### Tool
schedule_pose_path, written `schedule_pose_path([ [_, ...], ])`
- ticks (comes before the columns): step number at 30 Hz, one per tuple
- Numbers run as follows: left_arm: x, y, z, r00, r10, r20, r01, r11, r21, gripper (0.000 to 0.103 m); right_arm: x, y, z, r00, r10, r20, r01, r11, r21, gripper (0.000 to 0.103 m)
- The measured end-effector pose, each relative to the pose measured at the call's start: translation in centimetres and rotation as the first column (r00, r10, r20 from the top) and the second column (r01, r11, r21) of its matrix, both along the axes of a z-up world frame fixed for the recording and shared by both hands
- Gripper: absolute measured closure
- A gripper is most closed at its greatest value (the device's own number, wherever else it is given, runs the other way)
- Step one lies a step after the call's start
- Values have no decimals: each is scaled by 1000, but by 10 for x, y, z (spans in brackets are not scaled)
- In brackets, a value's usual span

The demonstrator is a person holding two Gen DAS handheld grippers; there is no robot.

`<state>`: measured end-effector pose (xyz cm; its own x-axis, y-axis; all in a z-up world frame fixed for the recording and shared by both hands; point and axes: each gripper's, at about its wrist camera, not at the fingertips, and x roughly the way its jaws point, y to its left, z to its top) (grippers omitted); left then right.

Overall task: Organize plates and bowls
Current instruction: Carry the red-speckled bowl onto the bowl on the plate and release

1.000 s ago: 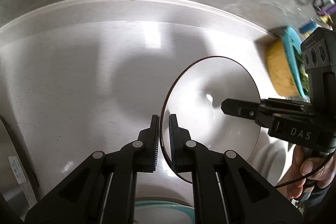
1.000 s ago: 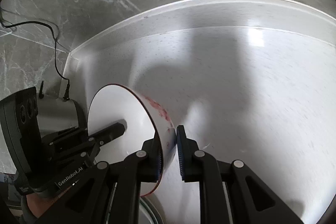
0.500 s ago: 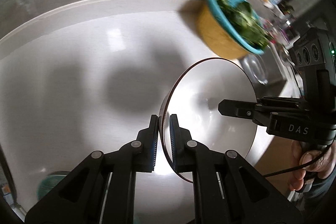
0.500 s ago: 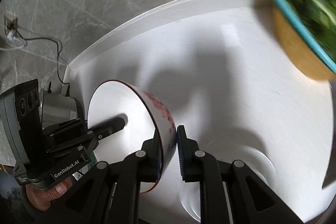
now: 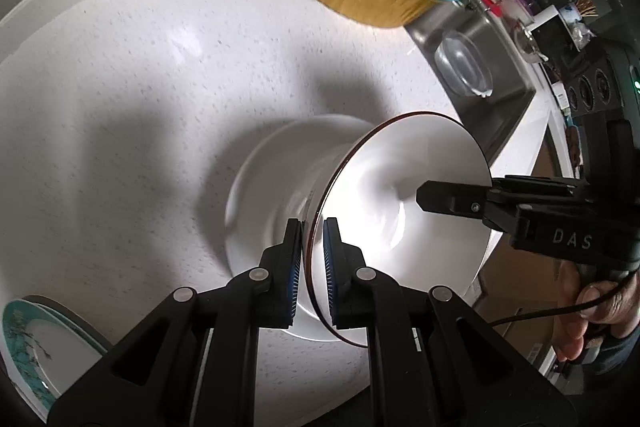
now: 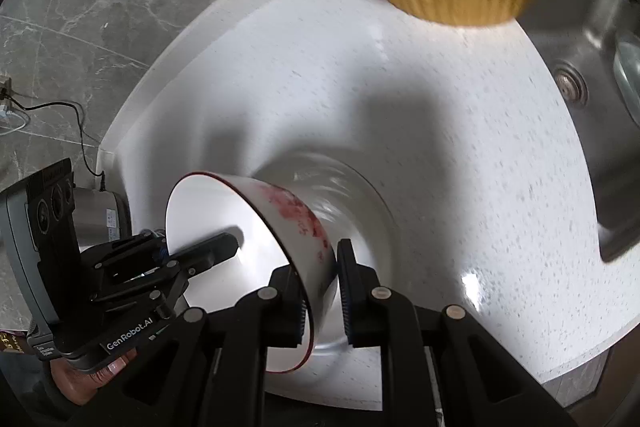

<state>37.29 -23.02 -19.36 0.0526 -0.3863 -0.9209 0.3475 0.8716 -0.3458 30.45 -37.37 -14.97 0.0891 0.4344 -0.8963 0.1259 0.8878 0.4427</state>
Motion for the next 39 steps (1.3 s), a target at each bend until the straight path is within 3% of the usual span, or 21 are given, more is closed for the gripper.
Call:
schedule_pose_path([
  [10, 1, -6, -24, 1000, 3, 22, -4, 999, 48, 94, -4, 8, -15, 999, 36, 7, -35, 999, -33, 87],
  [15, 1, -9, -22, 998, -13, 66, 8, 997, 78, 94, -5, 17, -10, 996, 84, 36, -80, 991, -105, 89],
  [35, -3, 12, -19, 996, 31, 87, -33, 999, 24, 92, -13, 40, -2, 987, 158, 36, -142, 948, -286, 91],
  [39, -2, 15, -18, 995, 48, 89, -48, 999, 2, 90, -11, 37, -4, 988, 151, 29, -138, 952, -274, 91],
])
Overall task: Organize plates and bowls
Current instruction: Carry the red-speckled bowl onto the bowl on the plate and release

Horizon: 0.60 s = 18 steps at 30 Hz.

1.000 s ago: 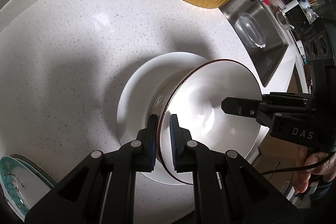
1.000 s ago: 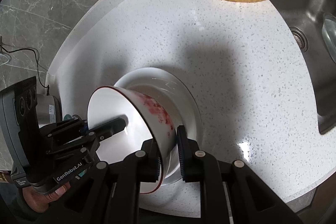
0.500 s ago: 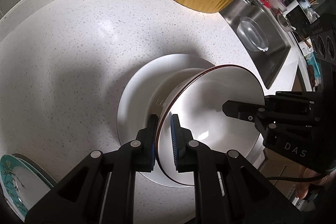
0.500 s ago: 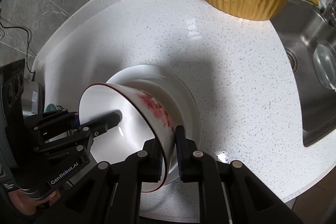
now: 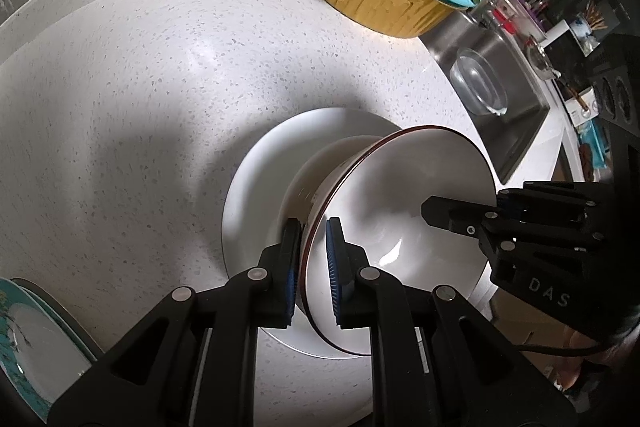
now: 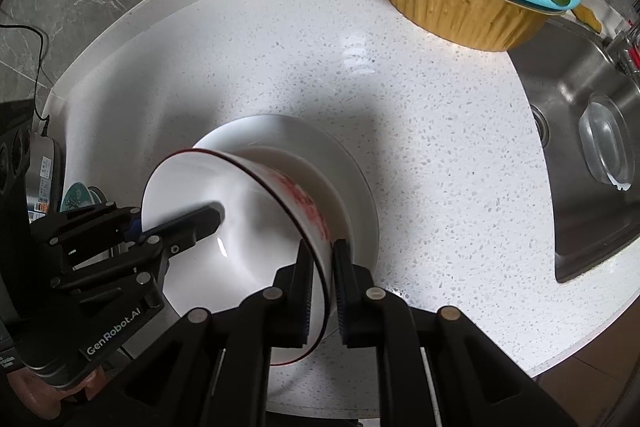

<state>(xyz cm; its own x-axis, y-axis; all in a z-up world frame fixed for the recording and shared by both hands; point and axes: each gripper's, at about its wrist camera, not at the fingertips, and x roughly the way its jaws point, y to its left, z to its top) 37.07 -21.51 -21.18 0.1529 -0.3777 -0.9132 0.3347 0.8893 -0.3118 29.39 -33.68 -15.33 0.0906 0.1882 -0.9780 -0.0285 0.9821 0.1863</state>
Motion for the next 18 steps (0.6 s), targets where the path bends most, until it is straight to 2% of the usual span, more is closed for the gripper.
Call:
schedule_pose_path([
  [10, -1, 5, 0, 1000, 30, 7, -29, 999, -45, 88, 3, -8, -1, 999, -31, -23, 32, 998, 54, 91],
  [14, 2, 11, 1, 998, 70, -7, -70, 994, -86, 88, 4, -21, -5, 995, -76, -69, 85, 986, 144, 87],
  [17, 3, 13, 7, 995, 95, 17, -93, 990, -104, 88, 2, -20, -3, 996, -61, -68, 69, 989, 130, 92],
  [18, 5, 15, 11, 994, 106, 29, -102, 988, -117, 84, 2, -20, -2, 996, -54, -65, 61, 991, 123, 92],
])
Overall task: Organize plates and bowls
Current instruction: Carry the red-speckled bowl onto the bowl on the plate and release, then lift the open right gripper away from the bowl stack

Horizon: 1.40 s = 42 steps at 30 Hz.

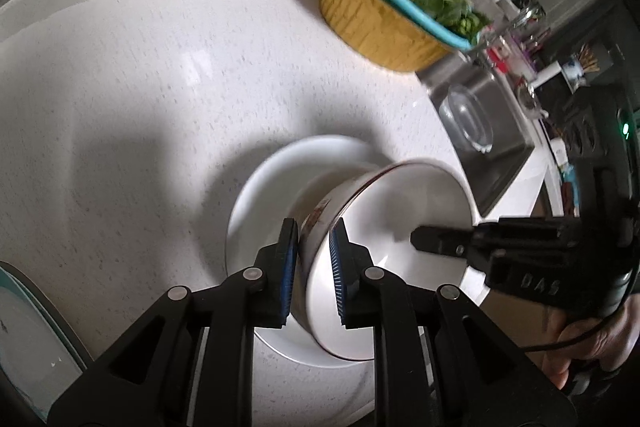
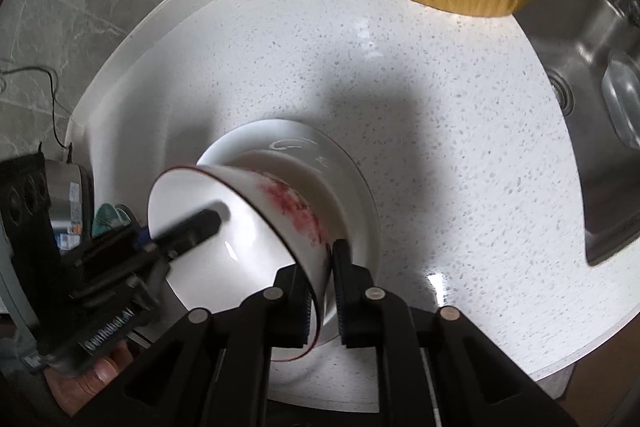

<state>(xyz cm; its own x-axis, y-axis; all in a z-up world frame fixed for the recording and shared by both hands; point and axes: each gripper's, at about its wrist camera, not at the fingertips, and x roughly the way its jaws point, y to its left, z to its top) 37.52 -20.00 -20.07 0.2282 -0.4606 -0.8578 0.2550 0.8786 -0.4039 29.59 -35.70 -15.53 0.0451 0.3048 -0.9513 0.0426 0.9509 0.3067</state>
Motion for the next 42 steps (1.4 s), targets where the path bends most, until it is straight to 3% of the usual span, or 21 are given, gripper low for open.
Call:
schedule_pose_path([
  [2, 2, 4, 6, 999, 26, 36, -25, 1000, -14, 73, -1, 4, 3, 1000, 26, 8, -26, 999, -24, 90],
  [4, 3, 6, 10, 998, 41, 50, -40, 999, -19, 50, -2, 6, 3, 999, 36, 0, -36, 999, -34, 89],
  [17, 9, 11, -1, 997, 73, 10, -73, 997, -24, 50, 8, 6, -1, 999, 25, -24, -25, 999, -28, 88],
  [23, 9, 15, -1, 995, 95, 11, -95, 995, -35, 49, 12, -1, -1, 999, -10, -46, 10, 1000, 16, 79],
  [25, 9, 18, 0, 994, 108, 7, -108, 994, -36, 45, 12, -1, 0, 999, -13, -49, 14, 1000, 21, 76],
  [33, 7, 24, -2, 989, 146, -8, -146, 988, -41, 45, 15, -1, -1, 996, -26, -82, 30, 998, 57, 58],
  [38, 7, 24, -3, 987, 158, -15, -158, 987, -42, 45, 16, 15, 7, 996, 53, -71, -58, 996, -67, 57],
  [42, 7, 24, -2, 985, 173, -14, -173, 984, -45, 44, 13, 32, 13, 991, 132, -28, -135, 966, -222, 39],
])
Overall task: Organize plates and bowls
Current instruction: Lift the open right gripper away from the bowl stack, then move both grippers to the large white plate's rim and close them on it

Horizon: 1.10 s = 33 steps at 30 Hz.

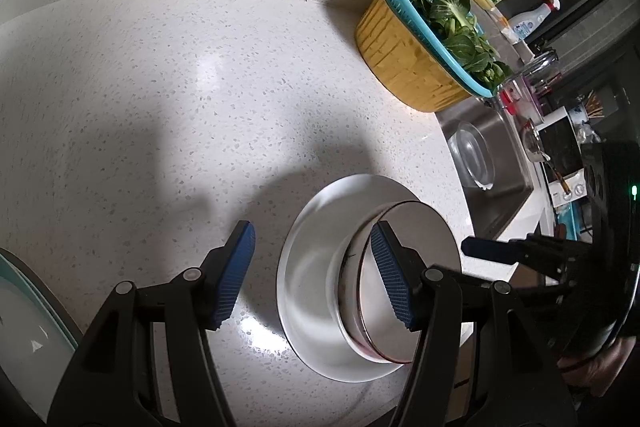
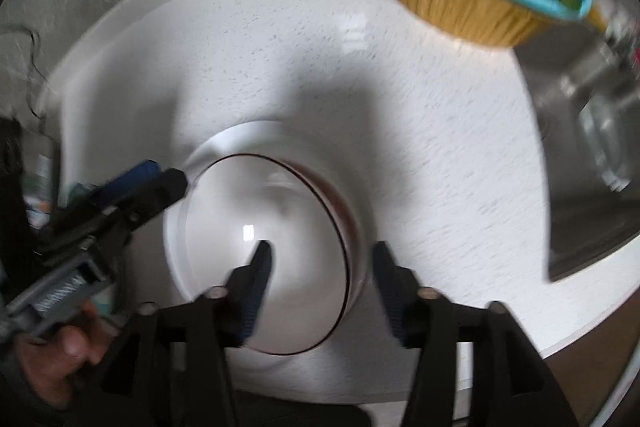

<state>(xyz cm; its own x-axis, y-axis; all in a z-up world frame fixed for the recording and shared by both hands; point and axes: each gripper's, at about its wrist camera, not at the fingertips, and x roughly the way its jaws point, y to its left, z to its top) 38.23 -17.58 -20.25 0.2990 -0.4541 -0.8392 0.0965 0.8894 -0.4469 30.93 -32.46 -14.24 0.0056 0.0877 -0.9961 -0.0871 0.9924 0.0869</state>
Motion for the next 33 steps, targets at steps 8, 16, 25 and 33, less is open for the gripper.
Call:
schedule_pose_path([
  [8, -5, 7, 1, 1000, -23, -16, 23, 1000, 20, 45, 4, -24, 35, 992, -51, 116, 35, 990, 135, 39],
  [16, -22, 30, -1, 993, -84, -83, 96, 984, 147, 41, -7, -104, 21, 969, -191, 155, 155, 964, 216, 39],
  [25, -24, 21, -25, 980, -150, -129, 176, 958, 227, 41, -25, -103, -20, 989, -135, 52, 110, 935, 337, 42],
  [33, -28, 20, -29, 987, -127, -101, 149, 957, 248, 41, -25, -99, -23, 994, -102, 50, 77, 928, 364, 43],
])
